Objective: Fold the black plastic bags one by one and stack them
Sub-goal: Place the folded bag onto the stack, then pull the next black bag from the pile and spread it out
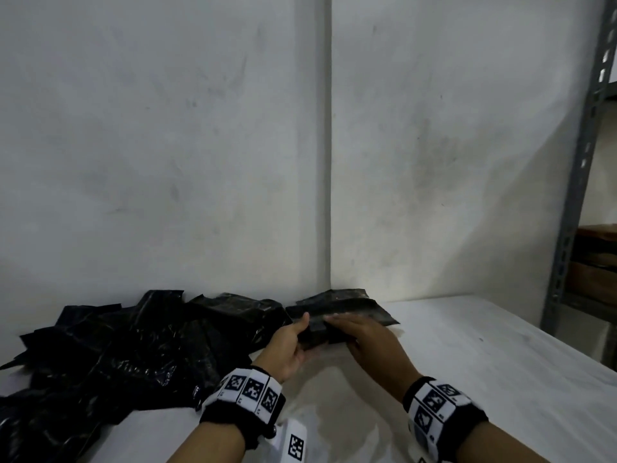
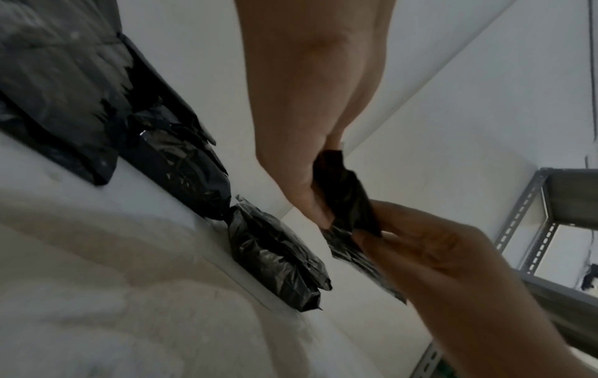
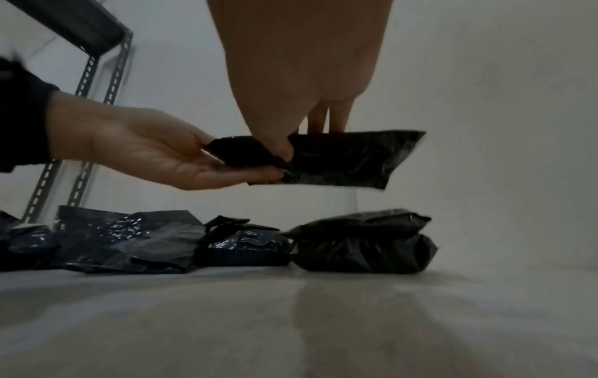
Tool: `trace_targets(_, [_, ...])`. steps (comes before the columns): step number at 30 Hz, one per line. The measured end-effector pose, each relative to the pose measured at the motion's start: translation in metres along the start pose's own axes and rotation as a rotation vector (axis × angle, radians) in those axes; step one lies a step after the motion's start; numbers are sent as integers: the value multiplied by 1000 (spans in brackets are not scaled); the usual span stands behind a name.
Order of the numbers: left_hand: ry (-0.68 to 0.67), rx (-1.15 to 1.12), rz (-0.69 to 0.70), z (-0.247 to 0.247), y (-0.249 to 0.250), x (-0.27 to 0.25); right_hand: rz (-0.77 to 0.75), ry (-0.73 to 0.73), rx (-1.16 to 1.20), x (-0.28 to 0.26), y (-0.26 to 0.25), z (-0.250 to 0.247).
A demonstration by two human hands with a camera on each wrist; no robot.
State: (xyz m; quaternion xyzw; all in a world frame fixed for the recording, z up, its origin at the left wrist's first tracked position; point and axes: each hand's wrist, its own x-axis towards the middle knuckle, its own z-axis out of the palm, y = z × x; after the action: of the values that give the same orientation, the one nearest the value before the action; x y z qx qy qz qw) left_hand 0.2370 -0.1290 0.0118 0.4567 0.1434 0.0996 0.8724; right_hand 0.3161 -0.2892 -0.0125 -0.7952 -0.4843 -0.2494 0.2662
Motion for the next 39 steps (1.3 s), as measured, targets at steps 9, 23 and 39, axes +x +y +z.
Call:
trace_targets(9, [179,732,259,-21,11,58,-22,87,-138,55,45,19])
trace_targets(23, [-204,1424,207,-46,-12,111,352,-368,-151,75,67,75])
trace_targets(39, [275,1024,561,-139,43,11,284,-332,311,94,-59,96])
